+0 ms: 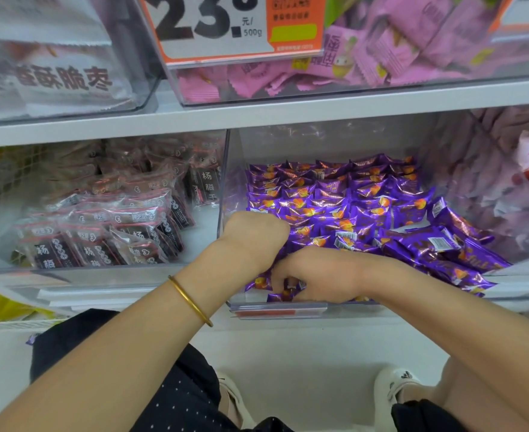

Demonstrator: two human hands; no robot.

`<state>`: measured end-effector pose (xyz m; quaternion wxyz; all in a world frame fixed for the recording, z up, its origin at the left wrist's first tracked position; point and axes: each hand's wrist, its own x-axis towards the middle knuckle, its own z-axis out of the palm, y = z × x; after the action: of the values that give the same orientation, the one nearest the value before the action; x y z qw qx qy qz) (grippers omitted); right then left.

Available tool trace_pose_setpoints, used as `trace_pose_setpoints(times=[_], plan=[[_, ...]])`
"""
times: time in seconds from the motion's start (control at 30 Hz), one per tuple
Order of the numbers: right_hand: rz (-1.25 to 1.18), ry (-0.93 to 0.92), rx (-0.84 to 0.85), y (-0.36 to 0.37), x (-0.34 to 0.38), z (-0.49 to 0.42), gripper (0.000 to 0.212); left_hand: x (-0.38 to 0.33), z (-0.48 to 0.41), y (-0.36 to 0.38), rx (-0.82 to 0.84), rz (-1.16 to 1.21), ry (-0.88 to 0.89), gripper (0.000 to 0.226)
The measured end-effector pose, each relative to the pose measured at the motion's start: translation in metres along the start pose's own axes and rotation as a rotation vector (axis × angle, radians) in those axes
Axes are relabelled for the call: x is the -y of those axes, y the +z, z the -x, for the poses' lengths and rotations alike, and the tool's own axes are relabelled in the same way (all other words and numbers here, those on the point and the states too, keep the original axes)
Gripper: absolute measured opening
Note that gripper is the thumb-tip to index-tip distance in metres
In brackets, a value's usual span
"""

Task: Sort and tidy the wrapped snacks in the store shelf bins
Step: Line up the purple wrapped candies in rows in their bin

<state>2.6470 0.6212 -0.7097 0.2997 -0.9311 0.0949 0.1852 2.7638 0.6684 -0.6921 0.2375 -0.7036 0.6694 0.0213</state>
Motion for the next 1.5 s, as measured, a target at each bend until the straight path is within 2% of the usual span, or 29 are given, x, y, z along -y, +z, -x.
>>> trace_pose_setpoints(times=[0.47,0.6,0.77,0.87,0.93,1.03,1.17,1.23,1.33,1.43,1.5], plan=[[-0.099,-0.003,-0.025,0.002,0.002,-0.002,0.018,-0.003,0.002,0.006,-0.014,-0.054,0.03,0.022],[-0.136,-0.004,-0.089,0.002,0.003,0.0,0.017,-0.003,0.003,0.004,-0.017,-0.062,0.039,0.02],[-0.185,0.037,-0.192,0.004,0.006,0.001,0.015,-0.003,0.006,-0.003,0.08,-0.024,0.028,0.023],[-0.138,0.085,-0.228,0.005,0.006,-0.002,0.013,-0.002,0.015,-0.009,0.013,-0.117,0.05,0.022],[-0.101,0.099,-0.243,0.005,0.006,-0.003,0.012,0.001,0.027,-0.014,-0.048,-0.188,0.087,0.025],[-0.021,0.122,-0.25,0.005,0.007,-0.007,0.016,0.01,0.048,-0.016,-0.05,-0.19,0.199,0.03],[0.192,0.123,-0.309,0.007,0.01,-0.014,0.022,0.03,0.072,-0.001,-0.152,-0.127,0.397,0.055],[0.218,0.127,-0.306,0.007,0.01,-0.015,0.022,0.032,0.075,0.0,-0.162,-0.22,0.434,0.049],[0.117,0.132,-0.287,-0.002,0.008,-0.007,0.017,0.024,0.07,-0.003,-0.071,-0.243,0.493,0.034],[0.019,0.161,-0.32,-0.02,-0.002,0.013,0.011,0.02,0.06,-0.007,-0.037,-0.185,0.429,0.031],[0.002,0.169,-0.22,-0.026,-0.009,0.027,0.016,0.015,0.054,-0.01,-0.032,-0.167,0.397,0.026]])
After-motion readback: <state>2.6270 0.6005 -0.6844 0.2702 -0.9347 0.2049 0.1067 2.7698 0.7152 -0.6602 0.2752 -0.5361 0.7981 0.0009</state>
